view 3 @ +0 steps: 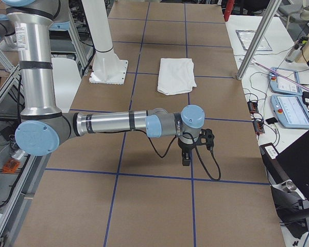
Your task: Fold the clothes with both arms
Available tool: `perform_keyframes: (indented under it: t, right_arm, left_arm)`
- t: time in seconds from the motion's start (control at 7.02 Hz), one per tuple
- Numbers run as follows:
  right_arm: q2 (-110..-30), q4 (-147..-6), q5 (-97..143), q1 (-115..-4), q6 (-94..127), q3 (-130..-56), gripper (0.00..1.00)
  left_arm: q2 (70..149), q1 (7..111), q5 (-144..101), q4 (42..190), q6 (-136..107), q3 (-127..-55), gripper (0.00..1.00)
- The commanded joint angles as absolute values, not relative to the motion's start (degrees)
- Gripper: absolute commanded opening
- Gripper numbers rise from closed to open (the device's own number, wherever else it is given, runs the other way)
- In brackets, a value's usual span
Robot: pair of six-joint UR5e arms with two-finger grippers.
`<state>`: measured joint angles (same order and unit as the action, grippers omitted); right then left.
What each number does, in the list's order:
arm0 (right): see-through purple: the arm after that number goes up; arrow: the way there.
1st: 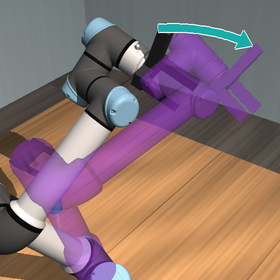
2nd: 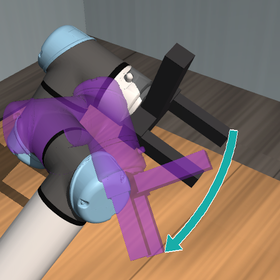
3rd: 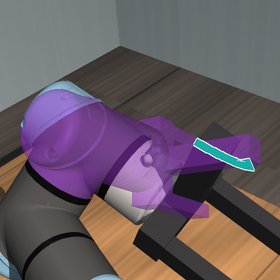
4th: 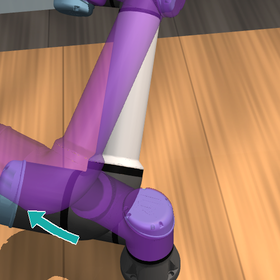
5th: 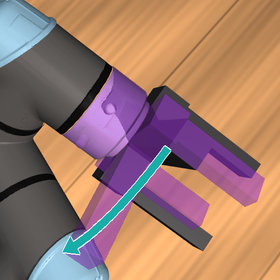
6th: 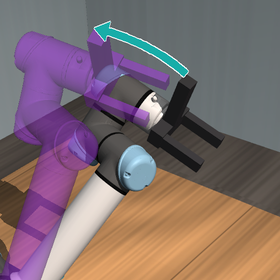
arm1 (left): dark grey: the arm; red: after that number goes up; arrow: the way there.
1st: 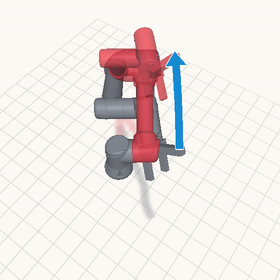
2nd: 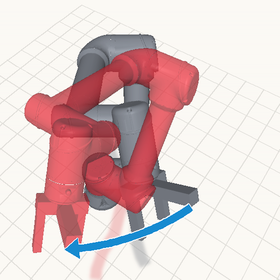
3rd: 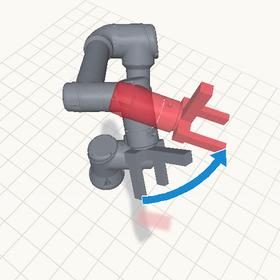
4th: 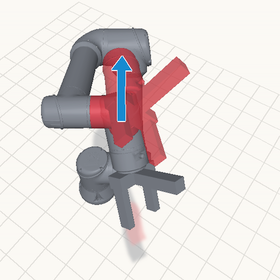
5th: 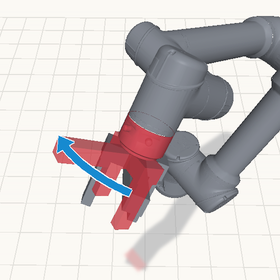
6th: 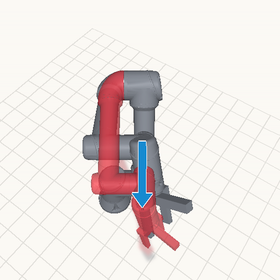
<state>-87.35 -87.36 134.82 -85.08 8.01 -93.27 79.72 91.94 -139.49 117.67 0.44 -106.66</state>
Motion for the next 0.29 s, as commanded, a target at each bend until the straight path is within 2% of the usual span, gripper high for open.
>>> perform_keyframes:
  t: [0.0, 0.14]
  right_arm:
    - [-87.4, -86.6, 134.8, -84.8, 8.1, -93.1, 1.00]
    - [-87.3, -85.5, 134.7, -84.8, 8.2, -93.1, 1.00]
  left_arm:
    - [79.7, 91.9, -139.5, 117.6, 0.4, -106.3, 1.00]
    - [79.8, 91.9, -139.2, 117.7, 0.4, -106.4, 1.00]
